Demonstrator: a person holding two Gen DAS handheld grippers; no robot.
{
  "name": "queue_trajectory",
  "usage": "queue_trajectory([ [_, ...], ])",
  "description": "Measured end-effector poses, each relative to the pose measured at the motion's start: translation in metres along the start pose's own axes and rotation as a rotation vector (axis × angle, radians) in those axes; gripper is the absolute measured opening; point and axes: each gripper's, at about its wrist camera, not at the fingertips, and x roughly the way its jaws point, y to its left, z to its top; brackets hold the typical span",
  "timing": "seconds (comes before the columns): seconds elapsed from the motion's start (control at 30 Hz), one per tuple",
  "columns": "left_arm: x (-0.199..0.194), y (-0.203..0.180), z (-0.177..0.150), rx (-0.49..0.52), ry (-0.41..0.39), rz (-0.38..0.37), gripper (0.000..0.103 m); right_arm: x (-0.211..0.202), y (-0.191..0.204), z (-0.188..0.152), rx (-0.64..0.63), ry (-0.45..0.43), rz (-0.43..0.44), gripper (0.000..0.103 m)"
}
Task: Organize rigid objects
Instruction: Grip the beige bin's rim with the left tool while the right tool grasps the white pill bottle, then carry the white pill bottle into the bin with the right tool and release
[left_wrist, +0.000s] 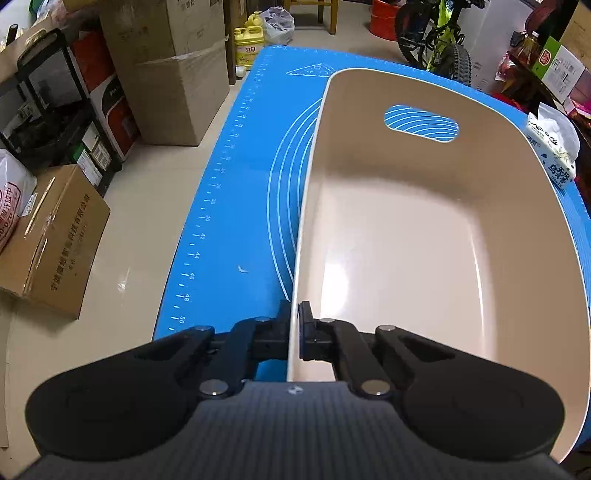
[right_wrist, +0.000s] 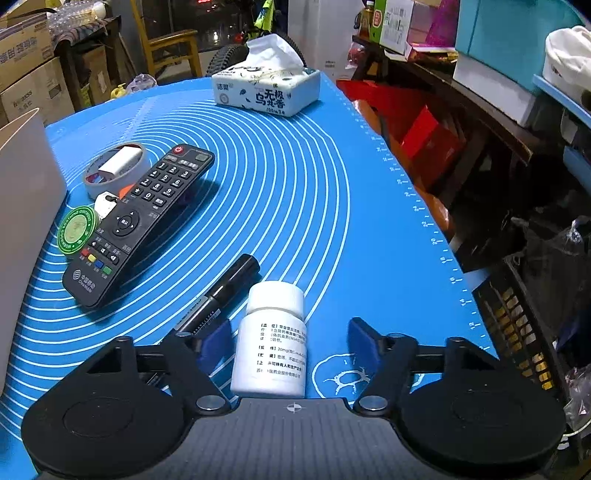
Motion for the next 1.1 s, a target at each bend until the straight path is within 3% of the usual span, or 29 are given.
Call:
queue_trajectory([
  [0.07, 0.0, 0.001, 0.0, -0.005, 0.0, -0.007, 0.004, -0.001, 0.001, -0.001, -0.006, -0.004, 0.01, 0.067],
  [0.2, 0.001, 0.003, 0.0, -0.018, 0.004, -0.02, 0.004, -0.004, 0.005, -0.001, -0.021, -0.014, 0.014, 0.045],
  [0.57, 0.002, 0.004, 0.0, -0.019, 0.005, -0.019, 0.004, -0.019, 0.006, 0.005, -0.015, -0.056, 0.018, 0.045],
  [1.1, 0.003, 0.0, 0.0, -0.016, 0.014, -0.012, 0.004, -0.092, 0.042, 0.065, -0.1, -0.254, 0.126, 0.045],
])
